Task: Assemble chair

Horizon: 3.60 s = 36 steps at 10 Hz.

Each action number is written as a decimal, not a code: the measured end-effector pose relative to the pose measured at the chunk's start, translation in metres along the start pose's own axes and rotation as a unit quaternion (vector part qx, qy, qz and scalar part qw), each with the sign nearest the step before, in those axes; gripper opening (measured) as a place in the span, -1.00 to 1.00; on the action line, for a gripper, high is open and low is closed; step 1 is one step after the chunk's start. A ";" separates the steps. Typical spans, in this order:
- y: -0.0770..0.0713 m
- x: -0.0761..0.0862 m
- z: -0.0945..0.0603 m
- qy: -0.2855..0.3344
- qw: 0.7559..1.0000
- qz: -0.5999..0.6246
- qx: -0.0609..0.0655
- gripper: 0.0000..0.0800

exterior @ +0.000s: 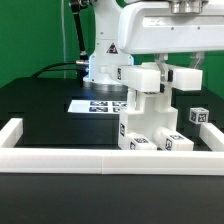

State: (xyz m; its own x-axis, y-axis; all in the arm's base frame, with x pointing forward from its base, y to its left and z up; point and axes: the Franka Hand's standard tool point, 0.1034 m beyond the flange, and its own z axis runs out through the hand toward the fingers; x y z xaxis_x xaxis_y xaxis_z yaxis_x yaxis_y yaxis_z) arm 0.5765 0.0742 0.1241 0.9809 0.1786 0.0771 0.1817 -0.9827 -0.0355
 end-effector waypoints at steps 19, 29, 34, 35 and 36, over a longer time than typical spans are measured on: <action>0.005 0.001 0.000 0.007 0.995 0.101 -0.002 -0.27; 0.003 -0.003 -0.001 0.006 0.992 0.126 0.000 -0.27; 0.005 -0.002 -0.001 0.018 0.992 0.126 -0.002 -0.27; 0.005 -0.003 -0.001 0.018 0.992 0.127 -0.002 -0.27; 0.005 -0.004 -0.002 0.018 0.992 0.127 -0.002 -0.27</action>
Offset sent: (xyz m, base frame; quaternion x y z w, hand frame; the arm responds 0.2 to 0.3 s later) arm 0.0000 0.0000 0.0000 0.0000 0.0000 0.0000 1.0000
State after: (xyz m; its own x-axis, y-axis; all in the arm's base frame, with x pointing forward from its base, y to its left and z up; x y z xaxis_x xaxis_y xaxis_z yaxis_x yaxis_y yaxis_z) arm 0.5736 0.0684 0.1253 0.9919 -0.0758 0.1015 -0.0705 -0.9960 -0.0544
